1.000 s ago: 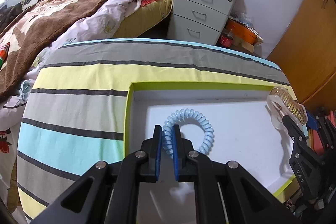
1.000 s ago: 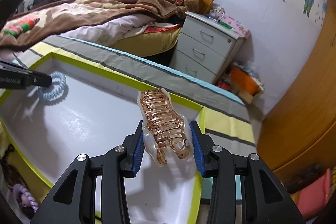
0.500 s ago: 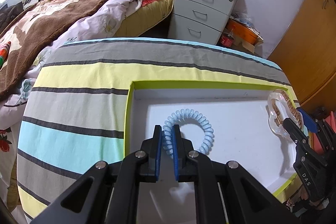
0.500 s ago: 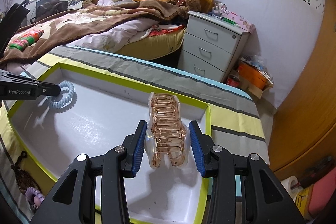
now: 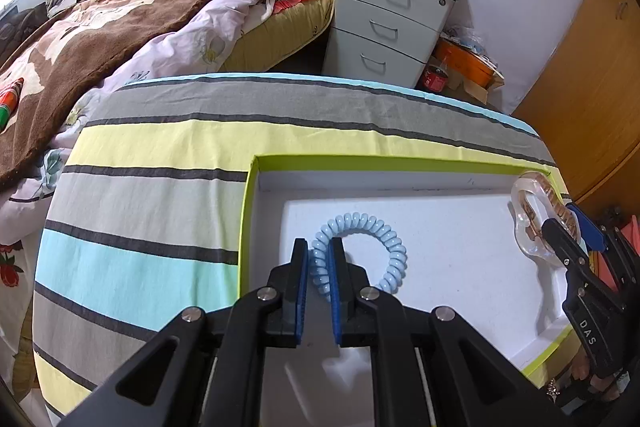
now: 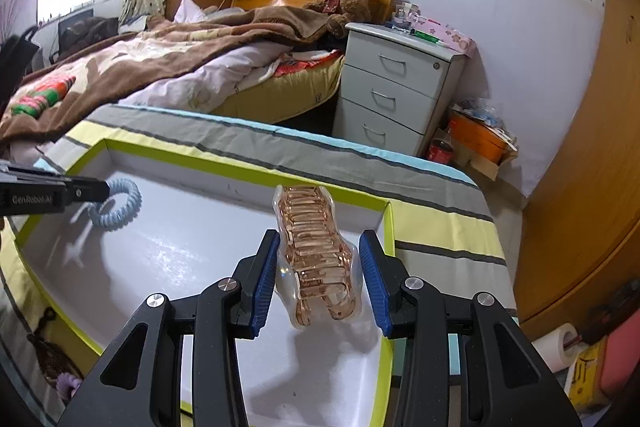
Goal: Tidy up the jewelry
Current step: 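Carry both items into the green box and open both tools, then withdraw both tools from the box back toward the remaining jewelry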
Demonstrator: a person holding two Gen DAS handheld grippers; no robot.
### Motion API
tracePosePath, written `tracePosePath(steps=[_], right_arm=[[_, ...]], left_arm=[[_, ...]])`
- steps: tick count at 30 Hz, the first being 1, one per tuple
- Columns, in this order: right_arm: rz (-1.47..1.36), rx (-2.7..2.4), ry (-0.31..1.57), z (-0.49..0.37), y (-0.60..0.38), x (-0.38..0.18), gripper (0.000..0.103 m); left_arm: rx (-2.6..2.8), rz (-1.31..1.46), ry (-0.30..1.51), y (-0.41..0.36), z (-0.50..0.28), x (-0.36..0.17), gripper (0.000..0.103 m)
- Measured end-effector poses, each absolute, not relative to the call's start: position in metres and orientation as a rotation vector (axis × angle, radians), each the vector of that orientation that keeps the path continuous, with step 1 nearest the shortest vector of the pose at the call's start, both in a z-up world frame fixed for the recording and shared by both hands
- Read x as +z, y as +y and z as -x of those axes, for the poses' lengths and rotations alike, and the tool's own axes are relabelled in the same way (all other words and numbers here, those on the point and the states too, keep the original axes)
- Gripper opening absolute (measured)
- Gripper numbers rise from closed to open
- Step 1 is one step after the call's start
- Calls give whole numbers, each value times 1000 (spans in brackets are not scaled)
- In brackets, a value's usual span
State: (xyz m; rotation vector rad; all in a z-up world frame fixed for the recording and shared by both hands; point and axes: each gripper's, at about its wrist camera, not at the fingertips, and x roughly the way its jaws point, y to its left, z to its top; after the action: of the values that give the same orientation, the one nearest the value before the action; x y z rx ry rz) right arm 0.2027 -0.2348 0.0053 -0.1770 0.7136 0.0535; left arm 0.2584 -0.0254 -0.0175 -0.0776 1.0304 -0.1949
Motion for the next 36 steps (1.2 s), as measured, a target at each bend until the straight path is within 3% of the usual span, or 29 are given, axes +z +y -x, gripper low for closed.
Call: tracePosePath(steps=[4, 18, 36], right_arm=[[150, 61, 697, -199, -236, 10, 49], [82, 56, 656, -177, -238, 27, 49], [-4, 64, 602, -114, -237, 44, 49]], left_arm=[[-198, 77, 1028, -26, -254, -17, 17], [-197, 56, 980, -28, -228, 0, 43], [-192, 33, 889, -24, -158, 28, 50]])
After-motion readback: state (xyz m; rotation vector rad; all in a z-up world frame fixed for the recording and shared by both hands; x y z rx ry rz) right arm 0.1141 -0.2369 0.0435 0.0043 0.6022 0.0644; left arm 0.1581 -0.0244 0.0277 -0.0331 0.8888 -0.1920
